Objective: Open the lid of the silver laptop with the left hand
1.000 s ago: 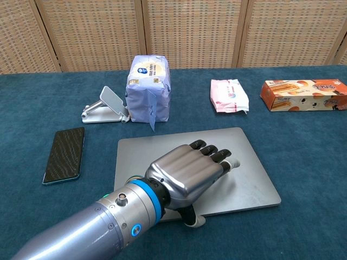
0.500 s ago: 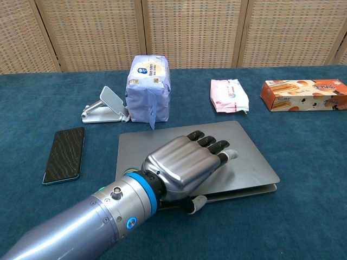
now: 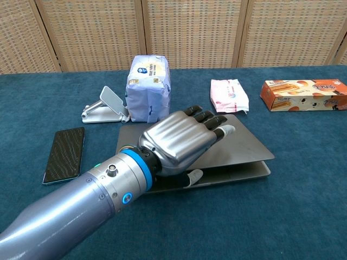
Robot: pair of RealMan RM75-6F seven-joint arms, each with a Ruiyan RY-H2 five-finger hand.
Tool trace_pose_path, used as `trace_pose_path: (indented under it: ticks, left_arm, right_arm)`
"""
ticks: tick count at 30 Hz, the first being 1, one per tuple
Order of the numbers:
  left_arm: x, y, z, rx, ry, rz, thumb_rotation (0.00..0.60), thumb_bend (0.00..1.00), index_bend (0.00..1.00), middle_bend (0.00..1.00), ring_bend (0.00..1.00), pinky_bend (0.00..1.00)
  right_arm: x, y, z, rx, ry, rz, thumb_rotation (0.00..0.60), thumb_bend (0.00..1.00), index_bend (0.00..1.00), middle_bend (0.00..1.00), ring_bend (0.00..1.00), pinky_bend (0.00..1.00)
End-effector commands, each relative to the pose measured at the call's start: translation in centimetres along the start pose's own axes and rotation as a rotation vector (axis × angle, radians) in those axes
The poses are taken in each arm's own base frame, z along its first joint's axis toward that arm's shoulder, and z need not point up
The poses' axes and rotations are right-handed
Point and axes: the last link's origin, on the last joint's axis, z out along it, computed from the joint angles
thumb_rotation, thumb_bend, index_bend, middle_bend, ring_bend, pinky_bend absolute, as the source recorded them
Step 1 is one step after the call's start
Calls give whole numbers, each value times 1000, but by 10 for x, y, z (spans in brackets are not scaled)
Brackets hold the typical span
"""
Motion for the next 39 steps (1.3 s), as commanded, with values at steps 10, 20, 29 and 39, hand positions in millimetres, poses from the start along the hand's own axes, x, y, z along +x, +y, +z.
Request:
trace_pose_path:
  ticks: [10, 20, 29, 39]
  left_arm:
    - [14, -17, 12, 28, 64, 38, 550, 493, 0, 0, 0, 0]
    - [24, -36, 25, 84, 84, 43, 550, 486, 0, 0, 0, 0]
    - [32, -47, 28, 112, 93, 26, 548, 470, 0, 0, 0, 0]
    - [37, -55, 27, 125, 95, 29, 549, 462, 0, 0, 0, 0]
  right_arm:
    - [2, -8, 7, 44, -7, -10, 600, 414, 278, 242, 91, 171]
    - [2, -11, 8, 60, -18, -13, 600, 414, 278, 242, 91, 171]
    - [-6, -28, 16, 151, -100, 5, 600, 414, 278, 250, 91, 171]
    - [-39, -62, 34, 279, -250, 42, 600, 414, 279, 259, 92, 172]
